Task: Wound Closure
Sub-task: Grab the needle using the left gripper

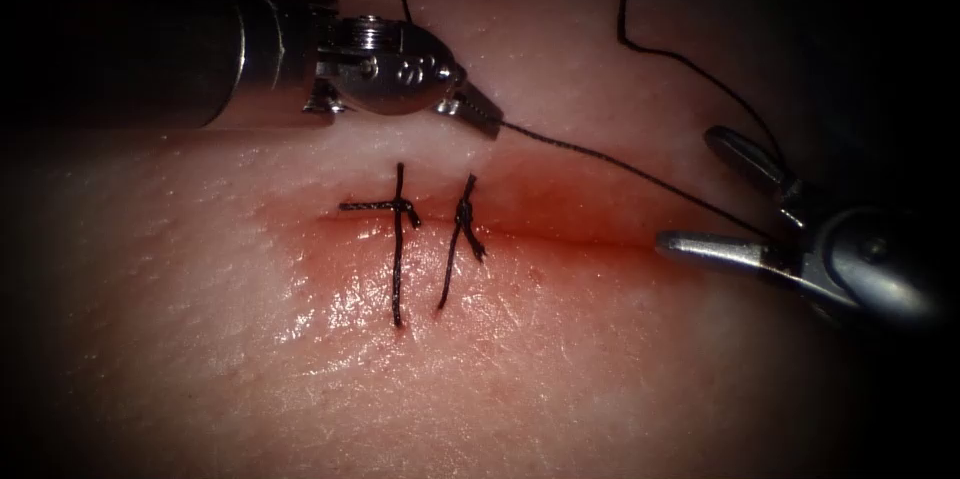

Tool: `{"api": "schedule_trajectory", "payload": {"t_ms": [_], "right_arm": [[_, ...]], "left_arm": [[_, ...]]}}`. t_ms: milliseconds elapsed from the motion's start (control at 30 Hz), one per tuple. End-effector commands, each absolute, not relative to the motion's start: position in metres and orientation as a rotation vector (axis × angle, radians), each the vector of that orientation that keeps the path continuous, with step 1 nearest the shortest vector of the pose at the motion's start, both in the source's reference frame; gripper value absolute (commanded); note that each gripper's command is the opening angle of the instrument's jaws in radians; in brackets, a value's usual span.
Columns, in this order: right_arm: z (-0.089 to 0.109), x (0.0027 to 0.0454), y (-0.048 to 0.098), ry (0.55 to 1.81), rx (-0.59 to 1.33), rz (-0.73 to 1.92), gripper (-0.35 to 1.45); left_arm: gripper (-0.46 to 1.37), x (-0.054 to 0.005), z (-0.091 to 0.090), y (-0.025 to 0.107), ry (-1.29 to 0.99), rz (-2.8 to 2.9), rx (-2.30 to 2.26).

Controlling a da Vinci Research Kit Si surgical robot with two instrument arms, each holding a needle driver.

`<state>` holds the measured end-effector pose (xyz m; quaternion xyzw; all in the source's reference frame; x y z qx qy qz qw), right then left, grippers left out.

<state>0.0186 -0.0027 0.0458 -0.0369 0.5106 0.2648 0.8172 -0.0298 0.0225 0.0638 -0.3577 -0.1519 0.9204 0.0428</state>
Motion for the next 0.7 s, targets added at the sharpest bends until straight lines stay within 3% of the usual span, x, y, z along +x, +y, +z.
{"api": "schedule_trajectory", "payload": {"t_ms": [33,700], "right_arm": [[0.046,0.0186,-0.003,1.089,-0.073,0.563,1.25],[0.046,0.018,-0.002,1.089,-0.067,0.563,1.17]], "left_arm": [[-0.35,-0.0299,0.063,0.022,-0.482,2.81,-1.1],[-0.35,-0.0287,0.045,0.01,-0.587,2.768,-1.173]]}}
